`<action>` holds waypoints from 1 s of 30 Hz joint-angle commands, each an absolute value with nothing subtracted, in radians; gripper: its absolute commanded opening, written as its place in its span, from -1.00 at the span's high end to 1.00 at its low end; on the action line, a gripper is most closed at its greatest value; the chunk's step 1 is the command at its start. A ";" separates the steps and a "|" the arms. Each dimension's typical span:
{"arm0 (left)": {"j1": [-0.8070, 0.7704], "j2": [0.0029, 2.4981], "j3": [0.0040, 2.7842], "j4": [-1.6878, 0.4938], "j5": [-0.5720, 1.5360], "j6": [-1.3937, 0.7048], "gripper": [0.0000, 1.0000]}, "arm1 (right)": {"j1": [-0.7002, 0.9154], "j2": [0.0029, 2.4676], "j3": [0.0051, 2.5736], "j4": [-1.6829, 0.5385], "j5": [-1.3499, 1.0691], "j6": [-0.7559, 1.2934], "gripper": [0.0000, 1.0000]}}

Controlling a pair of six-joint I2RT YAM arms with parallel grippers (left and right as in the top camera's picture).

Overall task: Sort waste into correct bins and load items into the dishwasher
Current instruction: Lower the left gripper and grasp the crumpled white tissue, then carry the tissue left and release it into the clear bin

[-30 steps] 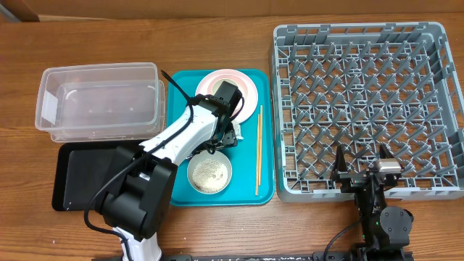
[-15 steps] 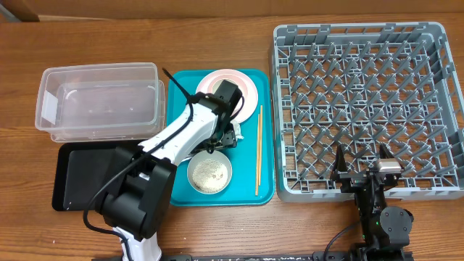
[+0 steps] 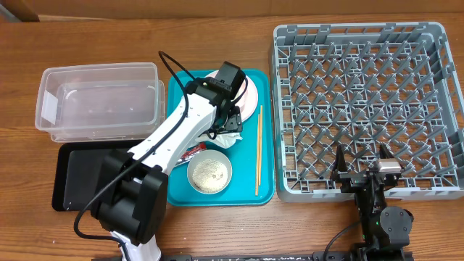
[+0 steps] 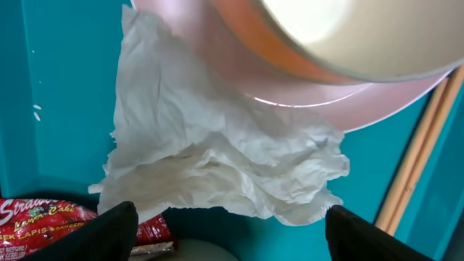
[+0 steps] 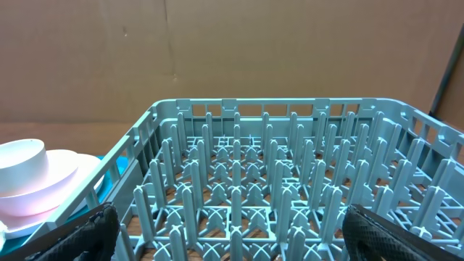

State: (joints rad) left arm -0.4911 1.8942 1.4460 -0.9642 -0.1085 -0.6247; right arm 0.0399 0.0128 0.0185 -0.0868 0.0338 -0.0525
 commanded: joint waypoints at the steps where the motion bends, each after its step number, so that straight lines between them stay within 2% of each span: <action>1: -0.498 1.877 1.387 -0.939 -0.123 -0.609 -0.70 | 0.038 0.003 0.008 -0.080 0.043 -0.053 -0.99; 14: -0.497 1.877 1.222 -0.731 -0.209 -0.609 -0.74 | 0.038 0.003 0.008 -0.080 0.043 -0.053 -0.99; 17: -0.498 1.877 1.196 -0.702 -0.209 -0.609 -0.65 | 0.038 0.003 0.008 -0.080 0.043 -0.053 -1.00; 21: -0.498 1.877 1.193 -0.702 -0.209 -0.609 -0.30 | 0.038 0.003 0.008 -0.080 0.043 -0.053 -1.00; 22: -0.498 1.877 1.193 -0.702 -0.209 -0.609 -0.14 | 0.038 0.003 0.008 -0.080 0.043 -0.053 -1.00; 24: -0.498 1.877 1.193 -0.702 -0.209 -0.609 0.24 | 0.038 0.003 0.008 -0.080 0.043 -0.053 -1.00; 26: -0.498 1.877 1.194 -0.703 -0.209 -0.604 0.84 | 0.038 0.003 0.008 -0.080 0.043 -0.053 -1.00; 27: -0.498 1.875 1.196 -0.707 -0.209 -0.604 0.92 | 0.038 0.003 0.008 -0.080 0.043 -0.053 -1.00; 30: -0.498 1.858 1.233 -0.745 -0.220 -0.601 0.92 | 0.038 0.003 0.008 -0.080 0.043 -0.053 -1.00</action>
State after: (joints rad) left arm -0.4911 1.8915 1.2068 -0.7177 -0.1978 -0.6136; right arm 0.0399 0.0128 0.0185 -0.0868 0.0338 -0.0528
